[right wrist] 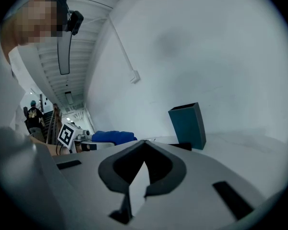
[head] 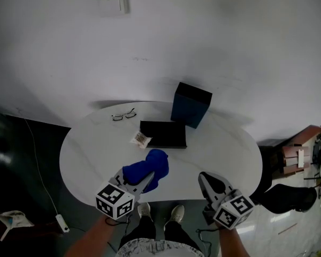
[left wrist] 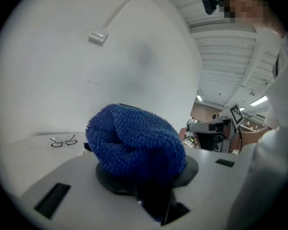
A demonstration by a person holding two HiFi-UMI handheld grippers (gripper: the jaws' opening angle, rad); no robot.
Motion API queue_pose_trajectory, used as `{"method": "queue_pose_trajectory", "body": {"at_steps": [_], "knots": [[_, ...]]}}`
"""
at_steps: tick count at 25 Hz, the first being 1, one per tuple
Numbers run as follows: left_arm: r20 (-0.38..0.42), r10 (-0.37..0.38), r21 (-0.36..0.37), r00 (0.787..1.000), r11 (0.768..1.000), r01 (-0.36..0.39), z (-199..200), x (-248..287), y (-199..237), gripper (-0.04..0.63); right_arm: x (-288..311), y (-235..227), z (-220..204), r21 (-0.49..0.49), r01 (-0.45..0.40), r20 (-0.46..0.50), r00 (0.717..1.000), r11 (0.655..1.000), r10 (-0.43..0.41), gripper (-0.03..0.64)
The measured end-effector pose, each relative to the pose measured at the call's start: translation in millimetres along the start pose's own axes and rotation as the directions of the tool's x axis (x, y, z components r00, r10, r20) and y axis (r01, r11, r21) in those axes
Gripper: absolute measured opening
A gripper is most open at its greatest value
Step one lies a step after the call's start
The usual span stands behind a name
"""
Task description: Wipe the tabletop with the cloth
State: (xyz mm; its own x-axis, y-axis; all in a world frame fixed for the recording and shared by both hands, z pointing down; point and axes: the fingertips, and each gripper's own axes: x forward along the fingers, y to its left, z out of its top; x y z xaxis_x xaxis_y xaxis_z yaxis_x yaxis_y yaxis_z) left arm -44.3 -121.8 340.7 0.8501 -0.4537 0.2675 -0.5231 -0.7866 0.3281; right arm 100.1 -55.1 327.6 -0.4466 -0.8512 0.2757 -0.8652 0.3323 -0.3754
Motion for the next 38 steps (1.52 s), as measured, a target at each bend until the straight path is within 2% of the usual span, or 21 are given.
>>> {"method": "queue_pose_trajectory", "body": {"at_steps": [21, 29, 38], "knots": [[0.105, 0.005, 0.024, 0.994, 1.000, -0.007, 58, -27, 15, 0.124, 21, 25, 46, -0.063, -0.024, 0.056, 0.998, 0.998, 0.027, 0.008], [0.129, 0.010, 0.023, 0.992, 1.000, -0.013, 64, -38, 19, 0.124, 26, 33, 52, -0.075, -0.039, 0.066, 0.997, 0.996, 0.044, 0.008], [0.121, 0.010, 0.007, 0.993, 1.000, -0.011, 58, -40, 17, 0.124, 27, 36, 47, -0.077, -0.055, 0.047, 0.997, 0.995, 0.059, 0.008]]}}
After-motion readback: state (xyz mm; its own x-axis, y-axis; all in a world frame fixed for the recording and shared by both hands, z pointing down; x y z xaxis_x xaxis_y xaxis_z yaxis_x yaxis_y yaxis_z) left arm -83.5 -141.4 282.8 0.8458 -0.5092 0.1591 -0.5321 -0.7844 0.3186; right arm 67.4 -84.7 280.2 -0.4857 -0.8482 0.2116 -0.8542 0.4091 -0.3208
